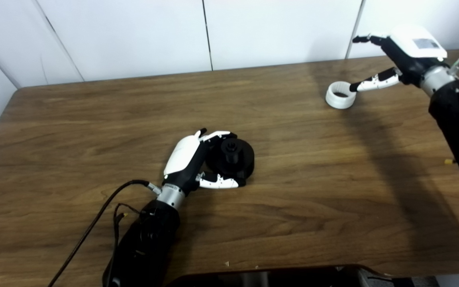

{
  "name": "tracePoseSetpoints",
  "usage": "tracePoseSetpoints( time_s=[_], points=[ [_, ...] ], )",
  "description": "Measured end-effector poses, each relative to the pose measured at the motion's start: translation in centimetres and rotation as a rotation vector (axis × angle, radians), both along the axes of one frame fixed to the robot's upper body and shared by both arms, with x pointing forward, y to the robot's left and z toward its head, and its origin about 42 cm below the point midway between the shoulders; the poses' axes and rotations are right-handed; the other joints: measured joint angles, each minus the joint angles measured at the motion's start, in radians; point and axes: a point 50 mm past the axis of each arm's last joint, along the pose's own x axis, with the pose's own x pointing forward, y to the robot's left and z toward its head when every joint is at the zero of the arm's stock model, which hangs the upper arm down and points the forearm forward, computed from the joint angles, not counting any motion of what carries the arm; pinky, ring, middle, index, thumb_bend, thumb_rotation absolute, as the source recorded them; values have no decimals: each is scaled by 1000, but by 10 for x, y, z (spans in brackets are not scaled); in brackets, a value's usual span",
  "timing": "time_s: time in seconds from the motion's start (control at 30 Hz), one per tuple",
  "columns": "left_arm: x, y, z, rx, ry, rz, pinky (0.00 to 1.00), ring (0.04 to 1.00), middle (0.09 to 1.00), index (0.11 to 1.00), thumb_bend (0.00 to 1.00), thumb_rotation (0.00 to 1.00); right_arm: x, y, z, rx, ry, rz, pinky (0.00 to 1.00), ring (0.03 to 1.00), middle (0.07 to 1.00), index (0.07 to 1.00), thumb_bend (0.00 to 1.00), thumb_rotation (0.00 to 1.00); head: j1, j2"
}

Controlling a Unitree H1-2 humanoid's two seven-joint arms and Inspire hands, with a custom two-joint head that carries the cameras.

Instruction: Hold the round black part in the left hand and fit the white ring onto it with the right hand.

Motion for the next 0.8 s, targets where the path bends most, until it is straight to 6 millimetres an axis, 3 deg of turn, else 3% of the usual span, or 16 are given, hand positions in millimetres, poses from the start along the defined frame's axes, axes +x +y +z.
tracePoseSetpoints(
  time_s=[0.2,0.53,0.8],
  points=[
    [1,0,1,6,7,-5,996,814,756,767,981,288,13,4,4,-8,77,-2,713,864,835,837,850,415,2,0],
    [1,0,2,11,7,-3,984,810,754,769,981,307,26,10,-16,-35,163,-8,740,858,823,843,897,551,11,3],
    [1,-1,3,10,13,0,987,813,760,771,977,301,32,20,-24,-26,183,9,700,853,827,837,938,639,12,5]
  ],
)
